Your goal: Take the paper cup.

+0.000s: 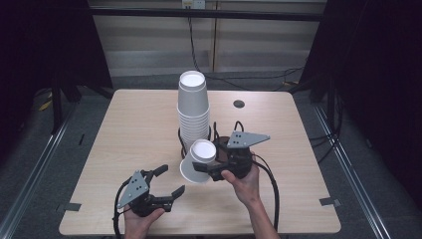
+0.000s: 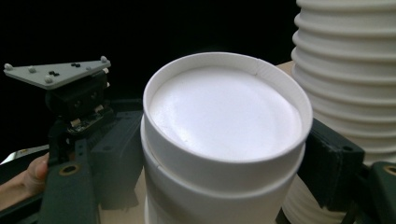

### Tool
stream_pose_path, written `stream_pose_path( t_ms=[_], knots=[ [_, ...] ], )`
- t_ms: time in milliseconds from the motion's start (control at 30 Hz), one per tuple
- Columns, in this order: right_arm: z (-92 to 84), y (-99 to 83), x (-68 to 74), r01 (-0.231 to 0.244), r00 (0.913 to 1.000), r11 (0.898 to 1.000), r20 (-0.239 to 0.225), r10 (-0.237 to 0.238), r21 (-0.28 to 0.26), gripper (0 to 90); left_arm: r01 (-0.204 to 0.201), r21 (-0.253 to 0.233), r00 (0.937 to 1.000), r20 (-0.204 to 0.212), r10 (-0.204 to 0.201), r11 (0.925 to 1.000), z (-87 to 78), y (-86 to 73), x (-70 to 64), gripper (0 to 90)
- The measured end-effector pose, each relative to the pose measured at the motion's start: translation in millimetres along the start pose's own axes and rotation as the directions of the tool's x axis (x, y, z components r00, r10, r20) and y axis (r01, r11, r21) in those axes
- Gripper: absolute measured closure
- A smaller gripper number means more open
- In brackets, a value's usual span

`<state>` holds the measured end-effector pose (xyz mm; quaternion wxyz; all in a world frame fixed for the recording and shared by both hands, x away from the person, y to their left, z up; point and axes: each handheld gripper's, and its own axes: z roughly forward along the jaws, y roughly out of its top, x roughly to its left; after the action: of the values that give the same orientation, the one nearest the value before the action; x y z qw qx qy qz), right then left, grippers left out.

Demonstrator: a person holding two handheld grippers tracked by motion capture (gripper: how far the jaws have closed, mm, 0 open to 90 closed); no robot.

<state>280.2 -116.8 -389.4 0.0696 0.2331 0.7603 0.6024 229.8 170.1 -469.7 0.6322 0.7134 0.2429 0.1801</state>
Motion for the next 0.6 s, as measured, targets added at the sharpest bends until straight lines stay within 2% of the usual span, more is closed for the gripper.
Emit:
stream_pose_path(
  t_ms=[33,300,467,533,600],
  knots=[
    [1.0,-1.6,0.1,-0.002,1.0000,1.000,-0.002,0.002,0.000,22.8,-0.016,0.004,0.9999,0.007,0.016,0.9999,-0.9,1.1,-0.4,15.5],
    [10.2,-15.0,2.6,-0.020,0.9994,1.000,-0.027,0.020,0.005,22.8,-0.033,-0.001,0.9990,0.031,0.033,0.9995,1.2,3.0,-3.7,15.5],
    [14.2,-20.5,5.2,-0.036,0.9985,0.999,-0.041,0.037,0.014,22.8,-0.011,-0.008,0.9980,0.061,0.012,0.9999,4.0,2.6,-5.8,15.5],
    [15.1,-21.2,6.5,-0.036,0.9981,0.999,-0.049,0.037,0.016,22.8,-0.022,-0.003,0.9976,0.066,0.023,0.9997,5.2,2.7,-6.1,15.5],
    [16.1,-21.8,7.9,-0.034,0.9980,0.999,-0.053,0.035,0.020,22.8,-0.016,-0.002,0.9966,0.080,0.016,0.9999,6.6,2.4,-6.8,15.4]
  ],
)
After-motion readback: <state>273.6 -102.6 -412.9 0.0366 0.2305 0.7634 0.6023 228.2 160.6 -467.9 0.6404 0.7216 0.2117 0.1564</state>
